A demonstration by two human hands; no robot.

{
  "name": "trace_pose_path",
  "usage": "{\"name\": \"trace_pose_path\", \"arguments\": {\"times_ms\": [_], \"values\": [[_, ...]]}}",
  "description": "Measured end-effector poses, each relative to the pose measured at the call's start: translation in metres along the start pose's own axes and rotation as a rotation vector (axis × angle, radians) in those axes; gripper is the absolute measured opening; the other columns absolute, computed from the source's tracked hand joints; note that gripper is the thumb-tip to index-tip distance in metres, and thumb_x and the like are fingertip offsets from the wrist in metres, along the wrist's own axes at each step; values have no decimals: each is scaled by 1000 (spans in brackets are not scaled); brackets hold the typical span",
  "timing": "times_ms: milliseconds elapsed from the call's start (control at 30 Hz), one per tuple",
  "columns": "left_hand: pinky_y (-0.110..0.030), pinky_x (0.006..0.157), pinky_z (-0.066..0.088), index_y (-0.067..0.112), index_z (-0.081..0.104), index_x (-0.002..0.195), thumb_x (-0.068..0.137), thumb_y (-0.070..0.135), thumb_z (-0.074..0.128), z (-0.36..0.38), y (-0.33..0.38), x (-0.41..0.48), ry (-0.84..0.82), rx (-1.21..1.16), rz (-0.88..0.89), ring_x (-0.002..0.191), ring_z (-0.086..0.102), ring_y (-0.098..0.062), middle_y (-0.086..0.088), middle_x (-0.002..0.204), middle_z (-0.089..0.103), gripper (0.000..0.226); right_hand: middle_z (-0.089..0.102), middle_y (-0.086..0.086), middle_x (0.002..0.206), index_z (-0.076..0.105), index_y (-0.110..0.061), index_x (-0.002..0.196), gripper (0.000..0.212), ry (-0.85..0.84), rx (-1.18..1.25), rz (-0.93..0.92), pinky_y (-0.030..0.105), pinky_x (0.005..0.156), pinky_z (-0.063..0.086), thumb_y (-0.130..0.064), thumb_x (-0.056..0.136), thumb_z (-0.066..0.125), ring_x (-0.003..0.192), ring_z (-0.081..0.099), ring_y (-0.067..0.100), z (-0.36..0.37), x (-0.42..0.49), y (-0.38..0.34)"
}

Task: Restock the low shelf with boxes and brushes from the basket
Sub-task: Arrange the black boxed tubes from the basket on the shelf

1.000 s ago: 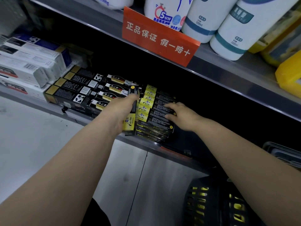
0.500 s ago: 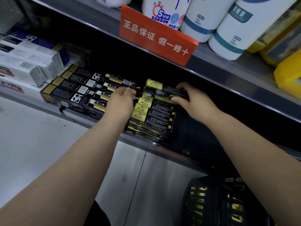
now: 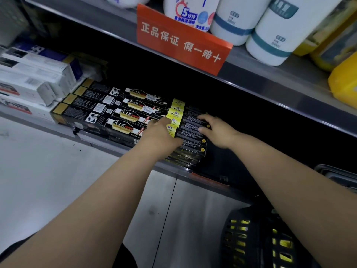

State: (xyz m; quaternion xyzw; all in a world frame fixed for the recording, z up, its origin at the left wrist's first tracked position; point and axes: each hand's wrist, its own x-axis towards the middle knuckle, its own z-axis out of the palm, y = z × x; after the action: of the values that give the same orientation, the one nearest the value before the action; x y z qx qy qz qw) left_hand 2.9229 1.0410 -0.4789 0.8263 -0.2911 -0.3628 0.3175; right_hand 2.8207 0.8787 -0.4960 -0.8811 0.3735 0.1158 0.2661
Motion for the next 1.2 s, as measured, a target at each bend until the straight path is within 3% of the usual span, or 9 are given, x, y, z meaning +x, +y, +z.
{"name": "trace_pose_path", "arguments": {"times_ms": [133, 267, 333, 433, 633, 733, 933, 1067, 1200], "values": [[-29, 87, 40, 23, 38, 139, 85, 30, 64, -1, 12, -7, 30, -13, 89, 121, 44, -25, -7, 143, 36, 60, 43, 10, 136, 26, -22, 145, 63, 38, -53, 67, 27, 92, 40, -27, 91, 58, 116, 50, 23, -19, -18, -11], [-20, 89, 35, 21, 53, 126, 84, 27, 66, 8, 42, -30, 22, -87, 299, 113, 47, -8, 1, 128, 55, 45, 62, 3, 107, 58, -17, 114, 30, 71, 139, -14, 19, 74, 43, -21, 85, 67, 92, 57, 12, -56, -75, -17], [-22, 94, 41, 22, 57, 117, 84, 25, 67, 19, 61, -48, -38, -77, 413, 110, 53, -6, 5, 115, 61, 35, 65, -3, 88, 63, -21, 98, 15, 109, 258, -52, 17, 69, 44, -19, 84, 68, 78, 59, 8, -72, -120, -10], [-7, 84, 39, 26, 61, 107, 85, 24, 64, 43, 86, -84, -126, -34, 604, 100, 56, 2, 15, 101, 62, 22, 66, -5, 71, 64, -22, 84, 7, 134, 415, -43, 17, 65, 47, -16, 83, 68, 66, 62, 6, -90, -186, 12], [-16, 85, 37, 28, 62, 105, 89, 26, 57, 90, 119, -151, -275, 195, 989, 98, 46, 1, 19, 95, 59, 16, 66, 17, 80, 63, -12, 83, 12, 140, 496, 18, 21, 66, 45, -2, 87, 59, 72, 58, 15, -74, -269, 86], [-16, 87, 33, 27, 60, 108, 93, 28, 52, 115, 129, -171, -412, 321, 1110, 101, 43, -1, 15, 103, 59, 17, 65, 9, 86, 63, -12, 90, 6, 27, 339, 138, 24, 72, 44, -8, 86, 61, 83, 59, 16, -31, -288, 133], [-15, 82, 33, 38, 53, 112, 94, 38, 45, 146, 135, -185, -559, 496, 1100, 104, 40, 5, 26, 100, 47, 19, 55, 11, 128, 51, -8, 125, 49, -438, -9, 233, 30, 91, 42, -38, 88, 62, 116, 51, 27, 60, -306, 180], [-9, 79, 35, 39, 55, 111, 94, 36, 47, 156, 138, -188, -630, 584, 1017, 102, 45, 5, 25, 106, 54, 19, 60, 16, 115, 55, -5, 114, 41, -432, -107, 184, 37, 84, 47, -36, 87, 61, 107, 56, 33, 81, -307, 176], [-8, 79, 40, 31, 53, 116, 93, 36, 49, 164, 146, -194, -631, 523, 842, 99, 51, 4, 23, 103, 55, 24, 62, 19, 109, 57, -2, 107, 36, -359, -174, 244, 33, 75, 45, -34, 92, 52, 102, 58, 33, 58, -314, 177]]}}
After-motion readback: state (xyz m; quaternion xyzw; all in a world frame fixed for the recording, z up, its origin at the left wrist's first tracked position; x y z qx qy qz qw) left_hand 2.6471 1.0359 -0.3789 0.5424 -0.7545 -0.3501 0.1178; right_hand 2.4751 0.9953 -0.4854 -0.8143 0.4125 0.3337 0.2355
